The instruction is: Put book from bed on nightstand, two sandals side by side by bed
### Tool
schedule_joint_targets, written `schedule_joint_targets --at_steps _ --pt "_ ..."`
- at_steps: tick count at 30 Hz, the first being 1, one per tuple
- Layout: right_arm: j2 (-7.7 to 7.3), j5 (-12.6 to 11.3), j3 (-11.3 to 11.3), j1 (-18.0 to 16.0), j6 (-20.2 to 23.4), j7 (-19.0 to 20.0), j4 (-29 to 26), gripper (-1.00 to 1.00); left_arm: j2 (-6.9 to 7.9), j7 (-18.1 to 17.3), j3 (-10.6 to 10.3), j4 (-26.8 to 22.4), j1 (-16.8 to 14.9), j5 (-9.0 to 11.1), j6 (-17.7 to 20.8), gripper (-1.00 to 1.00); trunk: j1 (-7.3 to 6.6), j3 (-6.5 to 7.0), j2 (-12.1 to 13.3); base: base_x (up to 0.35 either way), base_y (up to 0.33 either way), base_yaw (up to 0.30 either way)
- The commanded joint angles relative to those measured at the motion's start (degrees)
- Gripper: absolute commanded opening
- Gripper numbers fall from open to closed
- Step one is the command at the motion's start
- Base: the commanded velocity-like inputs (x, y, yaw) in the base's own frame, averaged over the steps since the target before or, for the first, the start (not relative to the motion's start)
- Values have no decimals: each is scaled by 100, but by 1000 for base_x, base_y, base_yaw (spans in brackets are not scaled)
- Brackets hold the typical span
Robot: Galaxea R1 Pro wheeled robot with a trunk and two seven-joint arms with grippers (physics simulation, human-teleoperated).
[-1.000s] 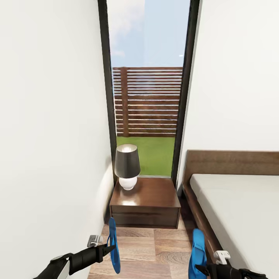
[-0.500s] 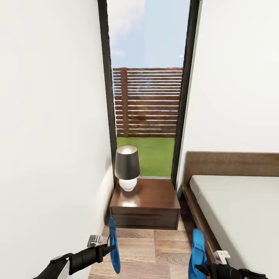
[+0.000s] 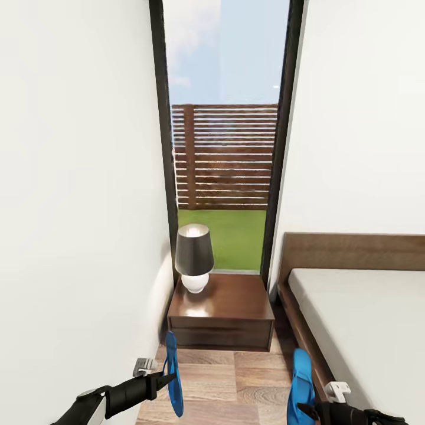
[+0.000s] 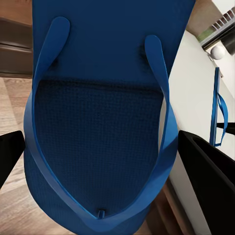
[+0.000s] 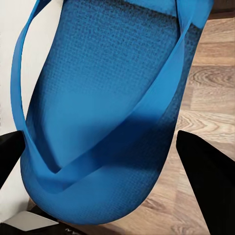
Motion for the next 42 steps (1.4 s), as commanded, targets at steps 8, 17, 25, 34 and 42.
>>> schedule_joint_targets --at_steps 8,17,25,34,42 --pt "-5 -55 20 -4 51 9 -7 -100 -5 -38 48 -9 -4 -51 60 -100 -175 136 316 0 0 0" --pt "-5 -60 20 -4 51 9 -8 -100 -5 -38 48 -9 -4 -50 62 -100 -373 298 677 0 0 0" --pt "-5 -58 20 -4 51 9 -7 -100 -5 -38 48 -9 -4 -51 60 -100 -549 441 998 0 0 0" --pt "-5 -61 20 -4 51 9 -7 -100 -5 -38 48 0 -4 -51 63 -100 -747 603 1359 0 0 0" --pt "-1 -54 20 -4 51 6 -7 -100 -5 -38 54 0 -4 -49 68 -100 -922 746 1680 0 0 0"
